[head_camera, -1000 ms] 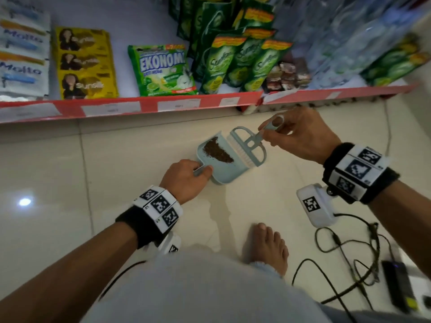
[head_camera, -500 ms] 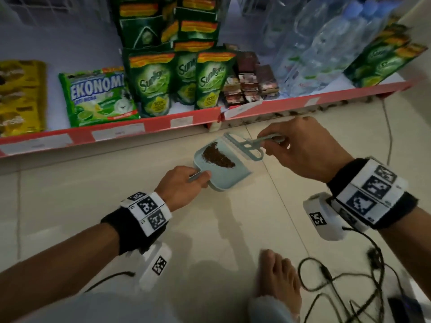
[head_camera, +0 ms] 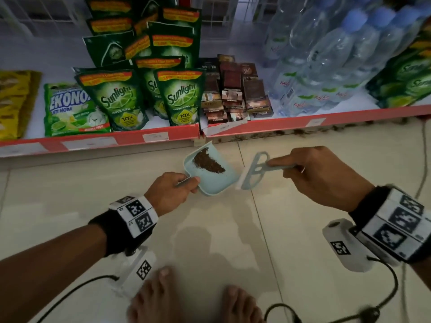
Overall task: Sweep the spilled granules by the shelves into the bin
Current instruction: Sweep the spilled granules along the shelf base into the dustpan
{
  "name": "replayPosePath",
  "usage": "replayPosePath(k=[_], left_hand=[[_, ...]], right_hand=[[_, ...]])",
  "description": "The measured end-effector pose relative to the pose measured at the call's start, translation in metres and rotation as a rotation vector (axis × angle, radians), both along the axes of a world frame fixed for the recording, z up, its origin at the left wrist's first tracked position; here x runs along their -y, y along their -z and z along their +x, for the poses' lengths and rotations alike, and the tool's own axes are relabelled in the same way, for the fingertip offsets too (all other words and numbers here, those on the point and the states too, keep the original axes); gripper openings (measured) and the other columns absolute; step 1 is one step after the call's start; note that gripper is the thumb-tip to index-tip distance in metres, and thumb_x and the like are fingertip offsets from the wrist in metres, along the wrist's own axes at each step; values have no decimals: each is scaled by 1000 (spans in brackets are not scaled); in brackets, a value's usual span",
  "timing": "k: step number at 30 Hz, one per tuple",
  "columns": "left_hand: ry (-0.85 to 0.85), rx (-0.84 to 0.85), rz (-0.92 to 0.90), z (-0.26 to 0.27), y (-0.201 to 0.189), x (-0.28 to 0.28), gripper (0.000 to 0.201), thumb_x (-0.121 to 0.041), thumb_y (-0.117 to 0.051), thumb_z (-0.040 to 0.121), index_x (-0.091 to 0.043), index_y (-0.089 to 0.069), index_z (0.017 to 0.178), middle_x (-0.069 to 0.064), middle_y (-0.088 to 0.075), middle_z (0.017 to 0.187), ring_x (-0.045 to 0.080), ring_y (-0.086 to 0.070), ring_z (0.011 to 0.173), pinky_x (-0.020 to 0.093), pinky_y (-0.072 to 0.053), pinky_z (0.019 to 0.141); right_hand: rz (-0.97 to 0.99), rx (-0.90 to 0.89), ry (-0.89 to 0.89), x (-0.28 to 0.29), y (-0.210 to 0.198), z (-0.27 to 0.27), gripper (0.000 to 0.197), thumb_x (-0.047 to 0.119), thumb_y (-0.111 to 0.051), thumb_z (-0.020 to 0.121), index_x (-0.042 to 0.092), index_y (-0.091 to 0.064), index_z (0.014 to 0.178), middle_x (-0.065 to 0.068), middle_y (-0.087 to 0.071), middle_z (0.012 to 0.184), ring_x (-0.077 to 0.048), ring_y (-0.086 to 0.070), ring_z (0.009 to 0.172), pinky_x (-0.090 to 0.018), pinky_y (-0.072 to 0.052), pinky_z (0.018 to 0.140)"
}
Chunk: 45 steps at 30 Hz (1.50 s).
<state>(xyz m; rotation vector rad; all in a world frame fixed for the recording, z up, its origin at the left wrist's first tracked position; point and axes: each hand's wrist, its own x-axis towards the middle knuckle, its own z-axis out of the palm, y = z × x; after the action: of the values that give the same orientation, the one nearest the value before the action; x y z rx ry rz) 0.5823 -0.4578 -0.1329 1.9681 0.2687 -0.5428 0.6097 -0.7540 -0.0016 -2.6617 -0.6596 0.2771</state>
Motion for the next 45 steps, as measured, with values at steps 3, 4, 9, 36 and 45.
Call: replayPosePath(k=[3, 4, 9, 36, 45], left_hand=[[-6, -14, -19, -3, 18, 8, 38, -46, -57, 93, -18, -70, 72, -10, -49, 37, 3, -44, 36, 22, -39, 50], [1, -17, -20, -3, 23, 11, 37, -45, -57, 93, -19, -71, 71, -10, -49, 37, 3, -45, 38, 23, -40, 52], [-24, -25, -82, 7, 41, 31, 35, -41, -59, 93, -18, -70, 69, -9, -46, 38, 7, -43, 39, 26, -39, 53], [-372, -20, -25, -17, 53, 68, 34, -42, -59, 93, -18, -70, 70, -13, -51, 39, 0, -46, 41, 27, -42, 58], [-344, 2, 34, -21, 45, 74, 35, -42, -59, 92, -20, -68, 67, -11, -50, 39, 5, -44, 41, 27, -40, 56]], right_hand=[[7, 17, 10, 5, 13, 8, 37, -4, -61, 83, 20, -76, 107, -4, -64, 69, -23, -58, 60, -30, -47, 61], [16, 25, 25, 6, 17, 12, 35, -3, -62, 84, 19, -76, 107, -2, -61, 68, -19, -55, 58, -25, -43, 60], [141, -18, 197, 8, 34, 36, 19, 16, -69, 87, 20, -77, 103, -2, -70, 76, -16, -59, 64, -24, -48, 70], [393, 197, 139, -29, 172, 92, 26, 11, -64, 92, 13, -72, 117, -9, -74, 110, -20, -71, 78, -27, -58, 73], [63, 68, -23, -29, 157, 111, 43, 11, -50, 93, 27, -63, 131, -13, -69, 114, -36, -63, 103, -41, -52, 87]])
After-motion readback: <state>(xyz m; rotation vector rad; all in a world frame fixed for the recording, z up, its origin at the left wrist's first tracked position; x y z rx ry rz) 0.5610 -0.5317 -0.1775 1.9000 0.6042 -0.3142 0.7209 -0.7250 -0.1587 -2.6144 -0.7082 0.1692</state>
